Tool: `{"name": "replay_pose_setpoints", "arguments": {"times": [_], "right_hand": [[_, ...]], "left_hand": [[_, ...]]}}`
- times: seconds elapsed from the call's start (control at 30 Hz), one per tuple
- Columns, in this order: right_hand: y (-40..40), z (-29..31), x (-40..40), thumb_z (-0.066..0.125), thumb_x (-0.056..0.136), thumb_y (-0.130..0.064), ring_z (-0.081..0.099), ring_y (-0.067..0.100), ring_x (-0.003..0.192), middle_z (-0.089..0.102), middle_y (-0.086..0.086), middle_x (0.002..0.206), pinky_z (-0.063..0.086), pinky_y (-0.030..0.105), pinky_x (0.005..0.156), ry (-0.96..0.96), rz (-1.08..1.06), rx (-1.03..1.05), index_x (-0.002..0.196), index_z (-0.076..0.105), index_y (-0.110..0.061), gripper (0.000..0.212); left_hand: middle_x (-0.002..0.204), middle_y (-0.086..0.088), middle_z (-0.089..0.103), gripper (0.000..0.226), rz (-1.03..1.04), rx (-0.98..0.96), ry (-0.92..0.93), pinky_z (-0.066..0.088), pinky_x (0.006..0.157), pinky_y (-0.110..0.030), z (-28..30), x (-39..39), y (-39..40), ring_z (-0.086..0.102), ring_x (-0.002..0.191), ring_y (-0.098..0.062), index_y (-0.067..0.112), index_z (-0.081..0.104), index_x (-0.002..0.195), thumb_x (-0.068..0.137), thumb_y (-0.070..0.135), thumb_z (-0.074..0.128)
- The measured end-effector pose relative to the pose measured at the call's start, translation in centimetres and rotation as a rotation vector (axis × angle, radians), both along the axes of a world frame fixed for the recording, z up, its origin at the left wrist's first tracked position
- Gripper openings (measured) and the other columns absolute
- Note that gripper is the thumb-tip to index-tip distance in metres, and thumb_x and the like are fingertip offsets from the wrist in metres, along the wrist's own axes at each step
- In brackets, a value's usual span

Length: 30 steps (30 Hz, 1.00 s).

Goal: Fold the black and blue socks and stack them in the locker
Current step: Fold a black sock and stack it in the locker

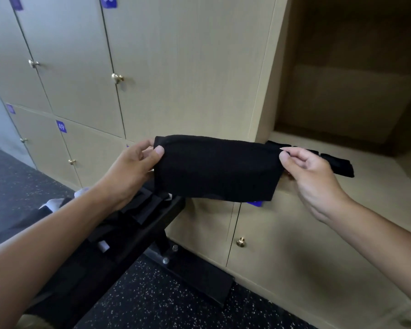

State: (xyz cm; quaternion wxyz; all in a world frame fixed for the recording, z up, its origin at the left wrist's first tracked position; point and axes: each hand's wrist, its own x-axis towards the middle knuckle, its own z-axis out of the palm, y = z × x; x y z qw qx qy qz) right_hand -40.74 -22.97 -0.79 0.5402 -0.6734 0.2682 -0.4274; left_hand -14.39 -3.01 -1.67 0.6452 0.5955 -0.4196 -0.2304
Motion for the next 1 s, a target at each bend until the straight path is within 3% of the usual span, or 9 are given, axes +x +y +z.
{"name": "replay_pose_setpoints", "arguments": {"times": [0.17,0.3,0.43,0.5,0.6,0.67,0.73,0.83,1.0], "right_hand": [[0.4,1.5,-0.1,0.046,0.107,-0.018,0.069,0.01,0.1,0.076,-0.001,0.106,0.052,0.032,0.088,-0.087,0.106,0.066,0.118,0.062,-0.01,0.021],[0.9,2.3,0.0,0.044,0.107,-0.018,0.067,0.018,0.104,0.073,0.008,0.106,0.052,0.032,0.095,-0.085,0.223,0.093,0.124,0.06,-0.005,0.027],[2.1,2.2,1.1,0.048,0.105,-0.018,0.067,0.011,0.087,0.071,0.002,0.091,0.055,0.023,0.083,-0.056,0.334,0.118,0.118,0.061,-0.007,0.022],[3.0,2.2,1.6,0.051,0.101,-0.022,0.065,0.015,0.088,0.069,0.005,0.092,0.054,0.028,0.086,-0.056,0.384,0.137,0.115,0.06,-0.005,0.024],[4.0,2.3,2.3,0.051,0.101,-0.029,0.061,0.035,0.11,0.066,0.023,0.117,0.046,0.047,0.104,-0.027,0.445,0.147,0.121,0.06,0.0,0.036],[4.6,2.3,2.7,0.048,0.105,-0.028,0.059,0.038,0.124,0.06,0.024,0.135,0.042,0.05,0.11,-0.01,0.463,0.172,0.131,0.056,0.001,0.04],[4.9,2.3,2.9,0.046,0.107,-0.026,0.066,0.027,0.117,0.063,0.013,0.136,0.052,0.038,0.102,-0.015,0.499,0.205,0.133,0.054,-0.001,0.037],[5.0,2.1,3.1,0.045,0.107,-0.026,0.07,0.012,0.091,0.069,0.005,0.115,0.058,0.023,0.074,-0.025,0.57,0.263,0.123,0.057,-0.009,0.026],[5.1,2.2,3.0,0.046,0.108,-0.028,0.067,0.011,0.075,0.071,0.003,0.092,0.055,0.022,0.063,0.026,0.6,0.296,0.113,0.062,-0.017,0.02]], "left_hand": [[0.117,-0.019,0.071,0.031,-0.089,-0.014,-0.02,0.05,0.093,-0.05,1.0,-1.3,-0.1,0.065,0.103,-0.027,0.004,0.059,0.124,0.107,0.025,0.044],[0.114,-0.009,0.074,0.033,-0.198,0.003,-0.003,0.052,0.09,-0.039,1.6,-2.6,-0.5,0.068,0.102,-0.022,0.01,0.062,0.12,0.099,0.033,0.05],[0.106,-0.017,0.069,0.029,-0.293,0.018,-0.059,0.049,0.086,-0.038,1.5,-3.7,-1.2,0.065,0.097,-0.024,0.008,0.064,0.114,0.103,0.034,0.056],[0.102,-0.015,0.068,0.028,-0.326,0.012,-0.105,0.051,0.081,-0.031,1.5,-4.5,-1.6,0.065,0.094,-0.02,0.006,0.064,0.112,0.104,0.031,0.055],[0.104,-0.006,0.073,0.027,-0.352,-0.005,-0.15,0.053,0.083,-0.024,1.7,-5.8,-2.3,0.068,0.096,-0.015,0.003,0.063,0.111,0.101,0.026,0.053],[0.101,-0.003,0.073,0.023,-0.374,-0.007,-0.156,0.052,0.082,-0.023,1.7,-6.4,-2.6,0.067,0.093,-0.013,0.006,0.064,0.109,0.1,0.025,0.053],[0.099,-0.003,0.073,0.021,-0.394,-0.011,-0.148,0.051,0.081,-0.022,1.6,-6.8,-3.0,0.066,0.091,-0.013,0.007,0.063,0.109,0.101,0.024,0.053],[0.102,-0.006,0.07,0.024,-0.412,-0.032,-0.152,0.05,0.086,-0.024,1.6,-7.0,-3.5,0.064,0.096,-0.014,0.003,0.062,0.11,0.101,0.024,0.054],[0.096,0.002,0.067,0.014,-0.462,-0.026,-0.138,0.048,0.083,-0.023,1.4,-7.1,-4.0,0.061,0.09,-0.011,0.011,0.061,0.098,0.104,0.022,0.054]]}}
